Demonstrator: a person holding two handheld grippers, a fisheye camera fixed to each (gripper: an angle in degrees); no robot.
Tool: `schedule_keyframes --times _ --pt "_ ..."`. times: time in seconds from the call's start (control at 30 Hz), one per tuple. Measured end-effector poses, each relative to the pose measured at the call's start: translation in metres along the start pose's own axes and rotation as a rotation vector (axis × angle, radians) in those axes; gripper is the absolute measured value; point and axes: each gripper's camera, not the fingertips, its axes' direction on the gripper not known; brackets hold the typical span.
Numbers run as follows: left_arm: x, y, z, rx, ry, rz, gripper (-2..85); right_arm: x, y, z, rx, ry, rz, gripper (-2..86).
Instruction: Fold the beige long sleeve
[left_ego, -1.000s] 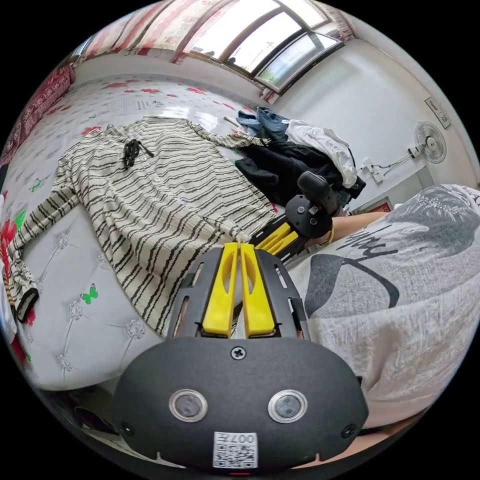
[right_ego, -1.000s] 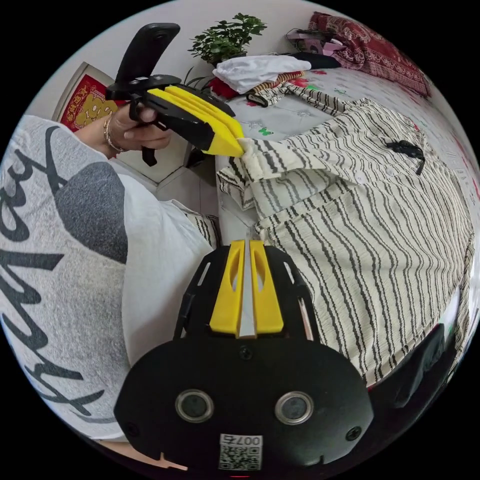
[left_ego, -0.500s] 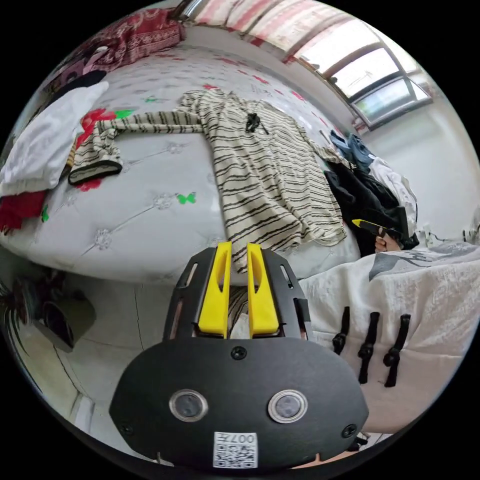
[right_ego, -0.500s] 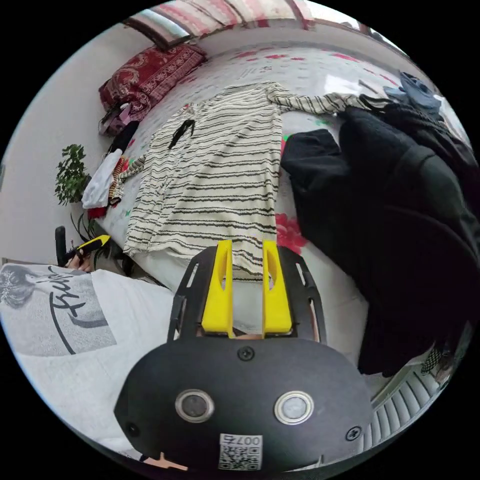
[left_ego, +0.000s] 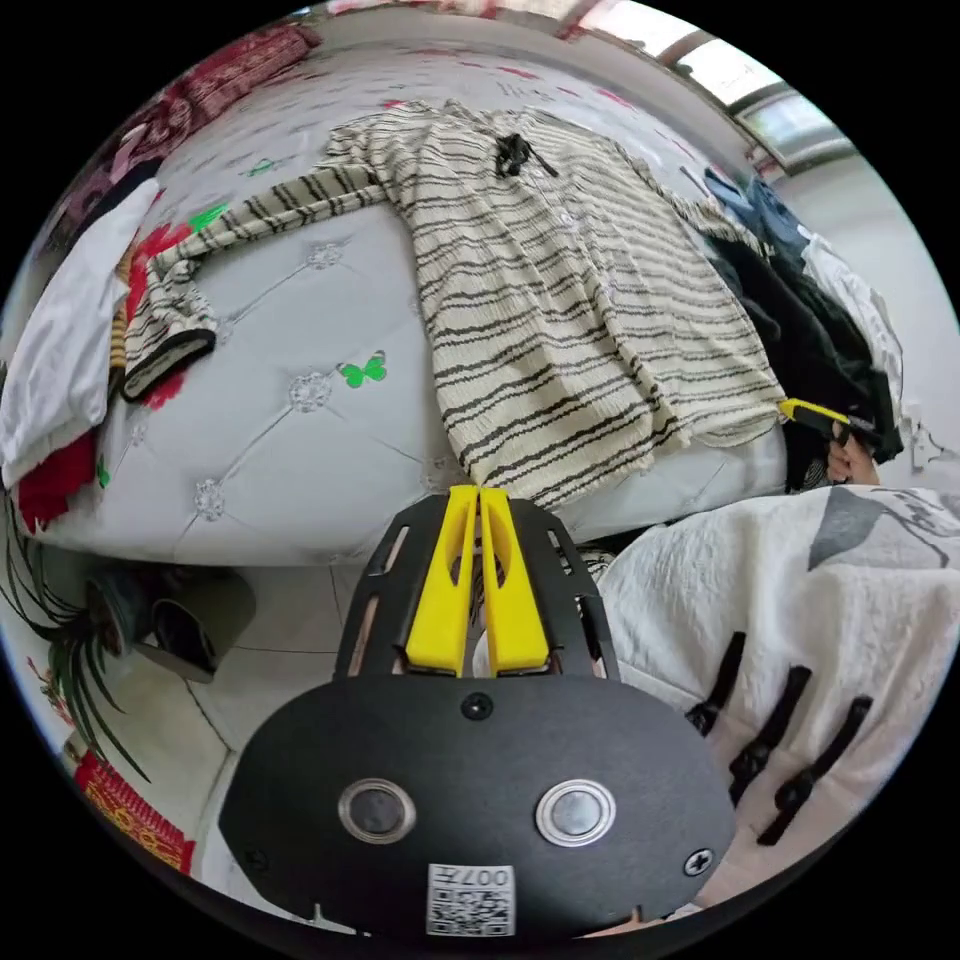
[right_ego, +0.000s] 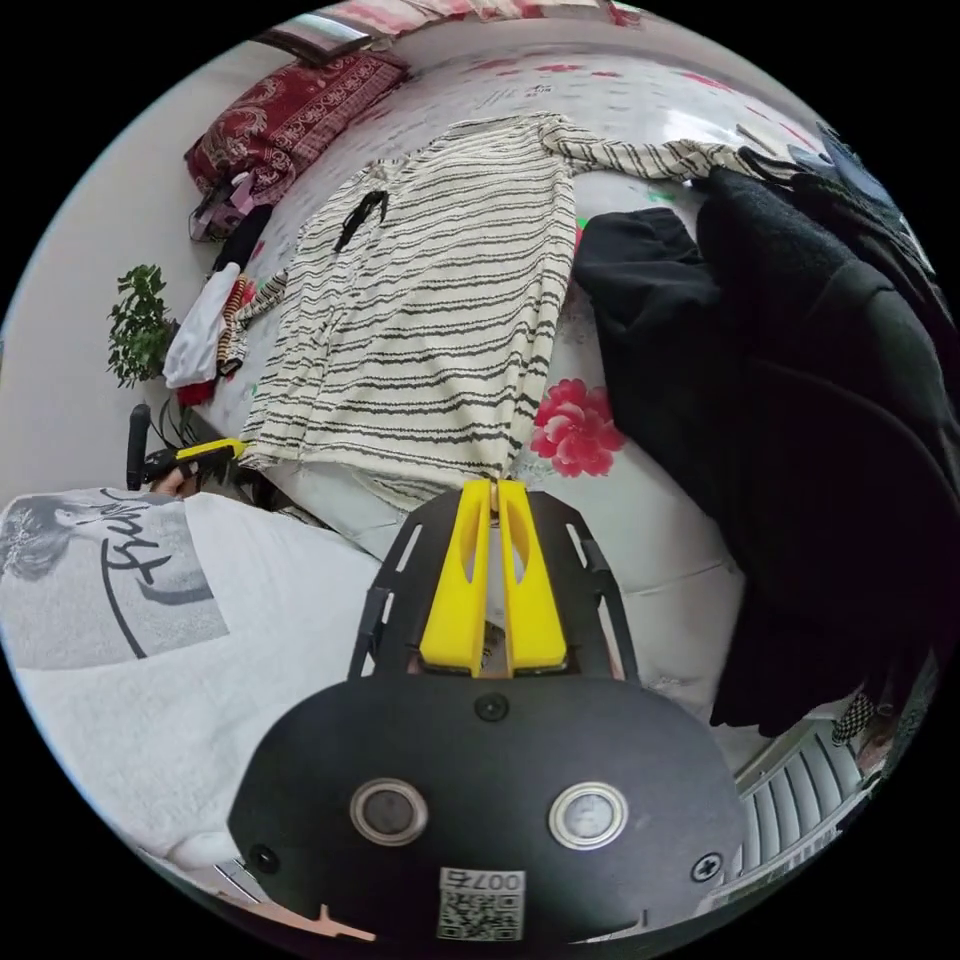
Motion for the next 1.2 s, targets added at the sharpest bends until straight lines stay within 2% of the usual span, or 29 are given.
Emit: schedule_keyframes --times 0.2,0.3,0.37,0.43,0.5,0.57,0.7,0.8,0.9,1.0,1.1,1.2 --pt "-0.082 0.02 -0.069 0.185 0.179 -0.163 -1.0 0.072 0.007 -0.047 0.123 -0.403 0.187 -0.2" --pt "-0.112 -0.016 -0.075 0.277 0.31 -0.217 -1.0 0.092 -0.041 -0.051 0.195 -0.588 0.233 -0.2" --pt "-0.13 -0.077 -0.083 0.344 0.439 -0.206 -1.0 0.091 -0.091 -0.064 0.232 -0.635 0.224 -0.2" --pt "-0.132 -0.135 -0.106 0.383 0.456 -0.159 -1.0 0.076 -0.149 -0.091 0.281 -0.644 0.174 -0.2" --pt "-0.125 -0.186 -0.15 0.456 0.459 -0.094 -1.0 0.03 -0.218 -0.161 0.404 -0.61 0.048 -0.2" --pt "-0.105 -0.229 -0.233 0.609 0.462 0.003 -1.0 -0.013 -0.246 -0.228 0.548 -0.608 -0.065 -0.2" --pt "-0.065 -0.232 -0.351 0.804 0.366 0.168 -1.0 -0.096 -0.235 -0.355 0.801 -0.536 -0.305 -0.3" --pt "-0.042 -0.201 -0.403 0.898 0.241 0.273 -1.0 -0.121 -0.197 -0.387 0.852 -0.442 -0.432 -0.3" --pt "-0.039 -0.169 -0.404 0.897 0.224 0.311 -1.0 -0.118 -0.164 -0.368 0.781 -0.372 -0.477 -0.3" --pt "-0.043 -0.145 -0.363 0.778 0.206 0.305 -1.0 -0.096 -0.135 -0.309 0.641 -0.32 -0.445 -0.3" --pt "-0.051 -0.118 -0.289 0.603 0.125 0.263 -1.0 -0.065 -0.102 -0.219 0.472 -0.216 -0.363 -0.3" --pt "-0.074 -0.086 -0.19 0.402 0.167 0.108 -1.0 -0.025 -0.067 -0.11 0.256 -0.177 -0.205 -0.3"
